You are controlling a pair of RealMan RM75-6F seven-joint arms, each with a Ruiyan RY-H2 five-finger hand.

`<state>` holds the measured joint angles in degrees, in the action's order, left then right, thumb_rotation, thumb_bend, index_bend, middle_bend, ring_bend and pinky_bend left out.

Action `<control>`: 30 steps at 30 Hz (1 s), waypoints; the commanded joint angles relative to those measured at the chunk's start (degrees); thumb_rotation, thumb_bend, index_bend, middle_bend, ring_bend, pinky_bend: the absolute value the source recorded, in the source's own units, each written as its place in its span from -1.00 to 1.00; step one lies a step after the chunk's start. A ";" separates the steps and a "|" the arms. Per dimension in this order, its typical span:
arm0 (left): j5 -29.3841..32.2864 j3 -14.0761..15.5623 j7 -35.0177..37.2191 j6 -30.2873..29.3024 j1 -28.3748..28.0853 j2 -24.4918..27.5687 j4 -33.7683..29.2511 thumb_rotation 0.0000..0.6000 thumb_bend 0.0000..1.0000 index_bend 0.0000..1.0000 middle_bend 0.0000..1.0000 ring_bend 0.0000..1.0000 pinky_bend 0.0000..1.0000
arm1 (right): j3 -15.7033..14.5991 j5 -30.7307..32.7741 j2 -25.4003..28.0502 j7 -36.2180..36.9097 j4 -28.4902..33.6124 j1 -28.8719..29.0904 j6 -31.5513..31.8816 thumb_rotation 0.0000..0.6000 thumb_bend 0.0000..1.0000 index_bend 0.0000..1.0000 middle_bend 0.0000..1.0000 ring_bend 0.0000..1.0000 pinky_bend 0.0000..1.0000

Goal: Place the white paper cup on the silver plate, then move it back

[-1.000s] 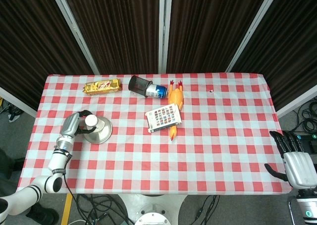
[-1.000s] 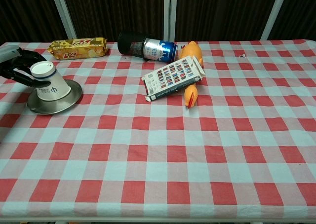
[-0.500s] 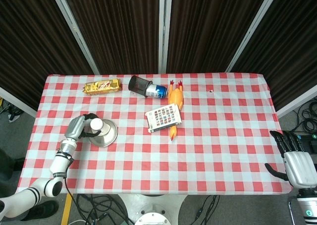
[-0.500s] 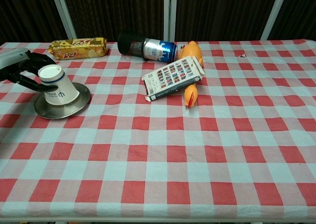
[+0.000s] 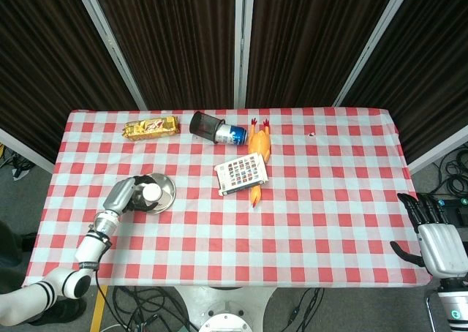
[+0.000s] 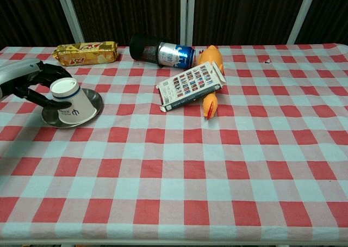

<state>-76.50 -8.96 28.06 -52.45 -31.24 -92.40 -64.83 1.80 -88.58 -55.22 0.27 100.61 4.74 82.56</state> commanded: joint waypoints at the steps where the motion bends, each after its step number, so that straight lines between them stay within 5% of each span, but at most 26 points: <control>1: 2.29 -1.43 -0.99 0.43 -0.58 -0.87 3.03 0.98 -0.48 -0.12 -0.16 -0.44 -0.50 | 0.05 -0.07 0.05 -0.13 0.14 0.05 0.07 1.00 -0.75 -0.92 -0.80 -1.00 -1.00; 8: 6.95 -3.86 -2.54 2.70 -1.57 -3.99 9.96 0.99 -0.48 -0.12 -0.16 -0.44 -0.50 | -0.12 -0.46 0.00 0.01 0.05 -0.04 0.33 1.00 -0.75 -0.92 -0.80 -1.00 -1.00; 18: 0.86 0.14 -0.33 1.02 -0.43 -0.73 1.74 0.98 -0.48 -0.12 -0.16 -0.44 -0.51 | -0.26 -0.35 0.13 -0.14 0.23 -0.20 0.43 1.00 -0.75 -0.92 -0.79 -1.00 -1.00; 26: 6.73 -3.57 -2.29 4.35 -2.45 -4.22 10.08 0.99 -0.47 -0.12 -0.16 -0.44 -0.52 | -0.23 -0.31 0.29 -0.27 0.44 -0.24 0.58 1.00 -0.75 -0.92 -0.79 -1.00 -1.00; 30: 5.84 -3.13 -0.62 4.60 -2.21 -3.72 9.35 0.98 -0.47 -0.12 -0.16 -0.44 -0.52 | -0.50 -0.48 0.31 -0.23 0.44 -0.52 0.78 1.00 -0.74 -0.92 -0.78 -1.00 -1.00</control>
<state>-69.82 -12.09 26.72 -47.38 -33.37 -96.07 -54.66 1.27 -89.07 -54.92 0.03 101.05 4.22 83.32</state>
